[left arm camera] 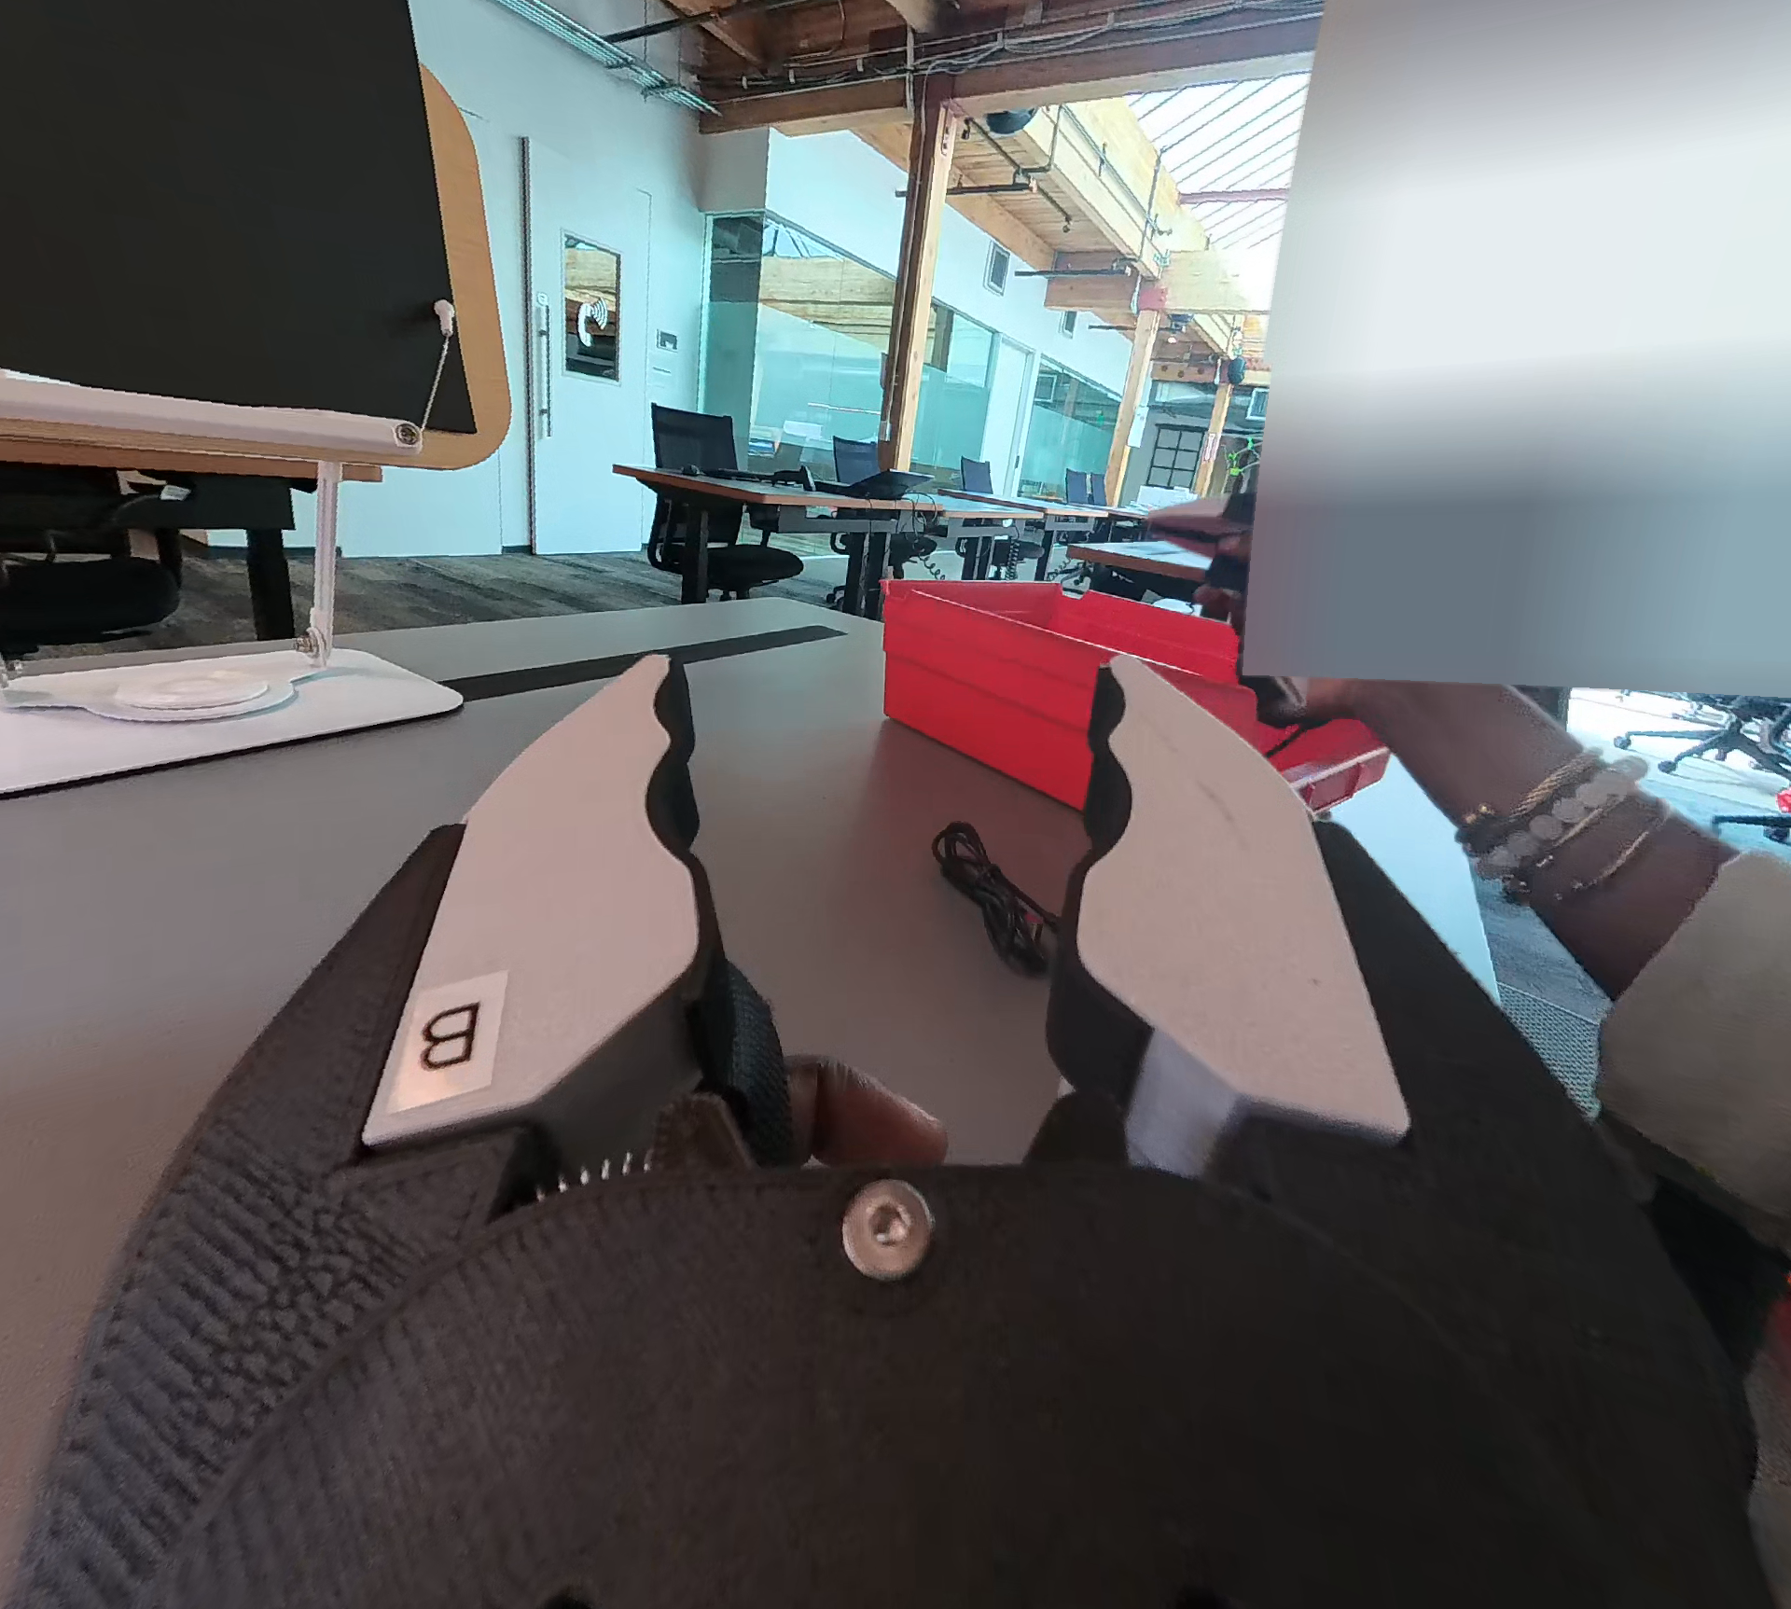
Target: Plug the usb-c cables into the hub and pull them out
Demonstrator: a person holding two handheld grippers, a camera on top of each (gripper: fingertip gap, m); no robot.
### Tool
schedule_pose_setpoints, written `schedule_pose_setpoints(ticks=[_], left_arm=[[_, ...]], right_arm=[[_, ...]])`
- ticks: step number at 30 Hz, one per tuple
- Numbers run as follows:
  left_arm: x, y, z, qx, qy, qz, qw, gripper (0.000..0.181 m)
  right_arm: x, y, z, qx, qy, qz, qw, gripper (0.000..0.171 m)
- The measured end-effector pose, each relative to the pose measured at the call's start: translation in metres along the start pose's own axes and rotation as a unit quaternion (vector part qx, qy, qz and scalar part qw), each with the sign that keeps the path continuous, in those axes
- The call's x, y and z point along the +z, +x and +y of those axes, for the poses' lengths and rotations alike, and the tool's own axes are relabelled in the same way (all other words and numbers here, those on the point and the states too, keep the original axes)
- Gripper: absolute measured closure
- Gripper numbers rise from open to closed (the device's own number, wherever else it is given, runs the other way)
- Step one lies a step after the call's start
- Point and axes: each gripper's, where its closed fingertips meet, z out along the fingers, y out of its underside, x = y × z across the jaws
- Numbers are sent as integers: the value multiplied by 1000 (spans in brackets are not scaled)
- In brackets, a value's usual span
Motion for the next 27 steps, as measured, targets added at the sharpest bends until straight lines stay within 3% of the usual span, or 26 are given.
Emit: schedule_pose_setpoints(ticks=[8, 15, 20, 27], left_arm=[[1, 3, 3, 8, -8, 3, 1000, 104], [6, 8, 12, 28, -39, 9, 999, 106], [21, 19, 35, 62, -135, 28, 988, 107], [60, 44, 81, 70, -302, 42, 950, 110]], right_arm=[[-66, -43, -73, -81, 139, -43, 986, 162], [-141, -48, -102, -144, 211, -15, 967, 163], [-182, -47, -110, -186, 244, 12, 952, 163], [-209, -35, -110, -208, 281, 47, 936, 163]])
